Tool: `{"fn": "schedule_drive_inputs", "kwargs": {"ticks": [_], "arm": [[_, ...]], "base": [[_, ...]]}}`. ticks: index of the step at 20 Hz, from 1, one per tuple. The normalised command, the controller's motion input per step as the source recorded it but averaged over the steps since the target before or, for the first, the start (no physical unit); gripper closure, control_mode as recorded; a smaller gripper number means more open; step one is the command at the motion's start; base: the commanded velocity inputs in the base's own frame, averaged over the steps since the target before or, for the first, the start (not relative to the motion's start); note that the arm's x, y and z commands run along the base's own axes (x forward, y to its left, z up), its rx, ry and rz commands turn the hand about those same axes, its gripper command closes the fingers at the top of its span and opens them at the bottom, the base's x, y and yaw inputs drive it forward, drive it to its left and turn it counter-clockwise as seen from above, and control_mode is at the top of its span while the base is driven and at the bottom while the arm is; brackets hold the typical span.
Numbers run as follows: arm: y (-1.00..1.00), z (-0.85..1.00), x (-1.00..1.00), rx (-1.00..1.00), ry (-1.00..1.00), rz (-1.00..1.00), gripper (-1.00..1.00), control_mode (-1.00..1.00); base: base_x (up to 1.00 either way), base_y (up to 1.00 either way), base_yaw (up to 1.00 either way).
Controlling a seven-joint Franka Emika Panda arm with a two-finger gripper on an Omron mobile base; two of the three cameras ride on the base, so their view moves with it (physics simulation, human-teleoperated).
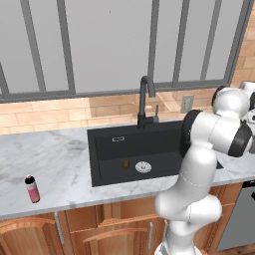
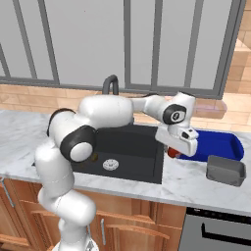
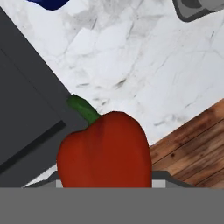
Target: Pick up all produce items and place them in the sink. Turn on the sink faucet to wash them. Then turn the sink off and put them in the tray.
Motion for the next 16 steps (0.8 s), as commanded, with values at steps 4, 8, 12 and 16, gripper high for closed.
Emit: {"fn": "schedule_drive_inputs", "kwargs": {"ticks": [4, 8, 12, 16], "arm": [[0.65, 0.16, -0.11, 0.00, 0.00, 0.00, 1.00, -1.00], [0.69, 0.00, -0.03, 0.00, 0.00, 0.00, 1.00, -1.00], [0.59, 0.00, 0.00, 0.00, -0.03, 0.00, 1.00, -1.00], [0.47, 0.00, 0.01, 0.00, -0.06, 0.01, 1.00, -1.00]], "base": [[0.00, 0.00, 0.00], [0.00, 0.00, 0.00], [0.00, 0.00, 0.00], [0.00, 0.00, 0.00]]}}
